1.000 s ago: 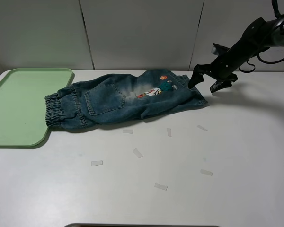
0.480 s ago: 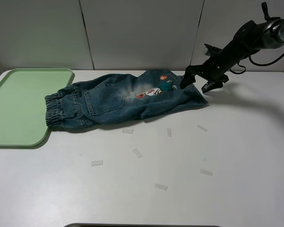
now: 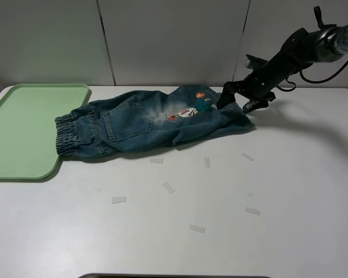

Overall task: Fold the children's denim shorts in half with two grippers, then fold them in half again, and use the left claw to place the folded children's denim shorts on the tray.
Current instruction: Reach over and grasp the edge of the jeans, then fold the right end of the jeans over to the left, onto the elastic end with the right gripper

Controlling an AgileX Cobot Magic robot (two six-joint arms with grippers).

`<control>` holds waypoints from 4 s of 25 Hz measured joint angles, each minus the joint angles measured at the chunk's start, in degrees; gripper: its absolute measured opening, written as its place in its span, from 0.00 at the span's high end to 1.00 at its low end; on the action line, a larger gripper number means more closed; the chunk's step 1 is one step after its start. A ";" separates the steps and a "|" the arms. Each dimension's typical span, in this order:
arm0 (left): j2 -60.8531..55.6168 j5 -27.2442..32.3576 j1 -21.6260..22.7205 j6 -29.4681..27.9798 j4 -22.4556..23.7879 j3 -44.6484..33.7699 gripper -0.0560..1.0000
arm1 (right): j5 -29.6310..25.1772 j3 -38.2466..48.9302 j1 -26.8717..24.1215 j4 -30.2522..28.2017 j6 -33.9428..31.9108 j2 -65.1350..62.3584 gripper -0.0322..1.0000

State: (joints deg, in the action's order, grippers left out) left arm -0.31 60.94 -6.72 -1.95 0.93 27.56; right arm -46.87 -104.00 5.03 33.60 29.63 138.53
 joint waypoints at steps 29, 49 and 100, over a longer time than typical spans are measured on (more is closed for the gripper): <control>0.00 0.00 0.00 0.00 0.00 0.00 0.14 | -13.33 0.12 1.93 -37.13 -16.24 -2.49 0.95; 0.00 0.00 0.00 0.00 0.28 0.00 0.14 | -20.46 0.34 10.48 -57.29 -40.58 -11.49 0.96; 0.00 0.01 0.00 1.95 7.33 0.00 0.14 | -3.30 0.34 33.55 -23.19 -30.56 -13.30 0.65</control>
State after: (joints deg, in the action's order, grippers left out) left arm -0.31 60.96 -6.72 0.00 8.26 27.56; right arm -50.17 -103.65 38.59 10.40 -0.93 125.24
